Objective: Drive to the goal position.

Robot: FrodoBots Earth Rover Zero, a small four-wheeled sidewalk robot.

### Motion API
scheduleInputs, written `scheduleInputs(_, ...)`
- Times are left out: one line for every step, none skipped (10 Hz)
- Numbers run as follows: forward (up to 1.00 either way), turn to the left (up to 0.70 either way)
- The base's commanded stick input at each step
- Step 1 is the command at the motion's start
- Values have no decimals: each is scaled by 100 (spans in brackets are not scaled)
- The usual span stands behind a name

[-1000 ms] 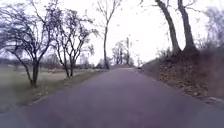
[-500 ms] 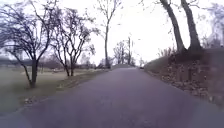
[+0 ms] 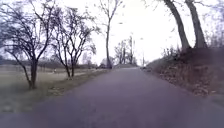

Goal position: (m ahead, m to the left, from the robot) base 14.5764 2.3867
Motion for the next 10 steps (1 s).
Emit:
scheduleInputs(100, -40)
scheduleInputs(100, -40)
scheduleInputs(100, -32)
scheduleInputs(100, -8)
scheduleInputs(100, 0)
scheduleInputs(100, 0)
scheduleInputs(100, 0)
scheduleInputs(100, 0)
scheduleInputs(100, 0)
scheduleInputs(100, 0)
